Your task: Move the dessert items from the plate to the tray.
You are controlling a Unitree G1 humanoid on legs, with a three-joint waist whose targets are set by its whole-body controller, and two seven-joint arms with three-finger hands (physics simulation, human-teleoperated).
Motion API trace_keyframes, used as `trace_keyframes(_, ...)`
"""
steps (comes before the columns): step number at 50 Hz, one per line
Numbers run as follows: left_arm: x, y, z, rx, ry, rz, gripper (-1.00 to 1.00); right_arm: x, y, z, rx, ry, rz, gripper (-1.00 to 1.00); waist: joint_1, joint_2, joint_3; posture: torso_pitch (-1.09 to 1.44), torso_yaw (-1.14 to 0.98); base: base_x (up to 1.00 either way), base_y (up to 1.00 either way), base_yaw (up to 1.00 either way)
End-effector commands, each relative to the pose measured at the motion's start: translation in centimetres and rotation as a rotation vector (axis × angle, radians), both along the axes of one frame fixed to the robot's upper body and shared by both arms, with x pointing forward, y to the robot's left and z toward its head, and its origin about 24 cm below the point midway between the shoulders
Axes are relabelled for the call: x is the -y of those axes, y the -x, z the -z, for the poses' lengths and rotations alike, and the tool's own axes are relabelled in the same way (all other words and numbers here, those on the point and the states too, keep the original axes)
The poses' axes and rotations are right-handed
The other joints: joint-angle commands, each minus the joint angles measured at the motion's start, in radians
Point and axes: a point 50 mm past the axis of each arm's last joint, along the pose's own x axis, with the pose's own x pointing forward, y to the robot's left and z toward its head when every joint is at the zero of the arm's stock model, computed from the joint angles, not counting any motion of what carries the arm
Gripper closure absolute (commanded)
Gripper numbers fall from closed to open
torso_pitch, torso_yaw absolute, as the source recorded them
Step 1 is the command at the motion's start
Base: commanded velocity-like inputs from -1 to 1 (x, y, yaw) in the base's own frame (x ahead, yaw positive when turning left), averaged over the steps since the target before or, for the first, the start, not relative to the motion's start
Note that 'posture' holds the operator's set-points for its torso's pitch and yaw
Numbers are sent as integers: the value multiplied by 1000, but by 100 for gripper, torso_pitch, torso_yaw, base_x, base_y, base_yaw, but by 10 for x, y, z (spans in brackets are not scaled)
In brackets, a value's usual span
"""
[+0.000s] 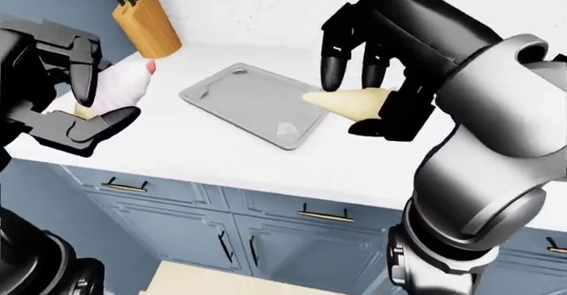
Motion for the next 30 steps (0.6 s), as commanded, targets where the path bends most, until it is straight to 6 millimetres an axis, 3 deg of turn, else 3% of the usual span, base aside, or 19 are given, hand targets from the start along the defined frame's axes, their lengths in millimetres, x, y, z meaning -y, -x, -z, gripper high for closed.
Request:
trace_keyframes(1,-1,0,-4,24,-5,-15,100,1,2,-5,34,-2,6,98,5,-2,5,0,0,59,-24,0)
trace_keyframes(5,-1,0,-4,24,-6,-15,100,1,3,-6,36,-2,4,98,30,-60,-4,0,0,59,-24,0)
trace_keyframes(6,-1,0,-4,25,-5,-15,100,1,3,-6,37,-2,4,99,32,-90,-15,0,0,59,-23,0)
trace_keyframes(7,-1,0,-4,25,-5,-15,100,1,3,-6,36,-1,2,98,28,-143,-29,0,0,59,-24,0)
trace_keyframes(8,-1,0,-4,25,-4,-14,100,0,3,-5,34,3,-4,98,28,-94,1,0,0,59,-20,0)
trace_keyframes(11,0,-1,-3,23,-6,-14,100,-1,3,-4,34,4,-12,98,32,-94,-16,0,0,58,-8,0)
trace_keyframes(13,-1,-2,-3,24,-7,-16,100,-1,3,-5,37,6,-15,98,28,-96,-4,0,0,16,0,0)
trace_keyframes(15,-1,-2,-5,26,-9,-16,100,-1,3,-8,36,8,-17,98,18,-92,-10,0,0,0,0,0)
trace_keyframes(18,0,-2,-9,31,-10,-13,100,0,3,-9,34,17,-10,99,6,-57,-4,0,0,0,0,0)
trace_keyframes(20,0,-2,-9,32,-10,-14,100,0,4,-9,40,23,-10,100,9,-7,-14,0,0,7,0,0)
trace_keyframes(21,1,-2,-9,32,-11,-13,100,-1,4,-9,41,24,-12,100,0,-14,-29,0,0,19,0,0)
trace_keyframes(22,1,-1,-9,32,-11,-13,100,-1,5,-9,44,22,-16,100,3,-37,-32,0,0,20,5,0)
trace_keyframes(23,0,-2,-10,33,-12,-13,100,-1,4,-10,44,21,-17,99,3,-30,-30,0,0,16,6,0)
trace_keyframes(24,1,-2,-11,34,-12,-12,100,-1,5,-10,44,19,-20,99,1,-24,7,0,0,0,0,0)
trace_keyframes(26,2,-1,-15,36,-14,-9,100,-1,5,-12,43,17,-23,99,5,-6,-4,0,0,0,0,0)
trace_keyframes(30,5,-3,-20,39,-21,-4,100,-2,6,-13,39,18,-26,98,-8,-17,21,0,0,0,0,0)
